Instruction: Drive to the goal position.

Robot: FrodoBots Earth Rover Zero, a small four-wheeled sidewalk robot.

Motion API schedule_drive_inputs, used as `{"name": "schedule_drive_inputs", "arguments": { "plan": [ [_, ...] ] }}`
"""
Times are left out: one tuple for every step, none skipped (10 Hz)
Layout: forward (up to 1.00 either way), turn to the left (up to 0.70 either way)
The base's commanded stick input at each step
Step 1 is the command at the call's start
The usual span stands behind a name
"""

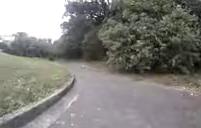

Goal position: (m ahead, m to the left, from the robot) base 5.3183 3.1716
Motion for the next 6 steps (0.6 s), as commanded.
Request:
{"name": "schedule_drive_inputs", "arguments": {
  "plan": [
    [1.0, 0.0],
    [1.0, -0.19],
    [1.0, -0.4],
    [1.0, -0.4],
    [0.63, -0.62],
    [0.01, -1.0]
  ]
}}
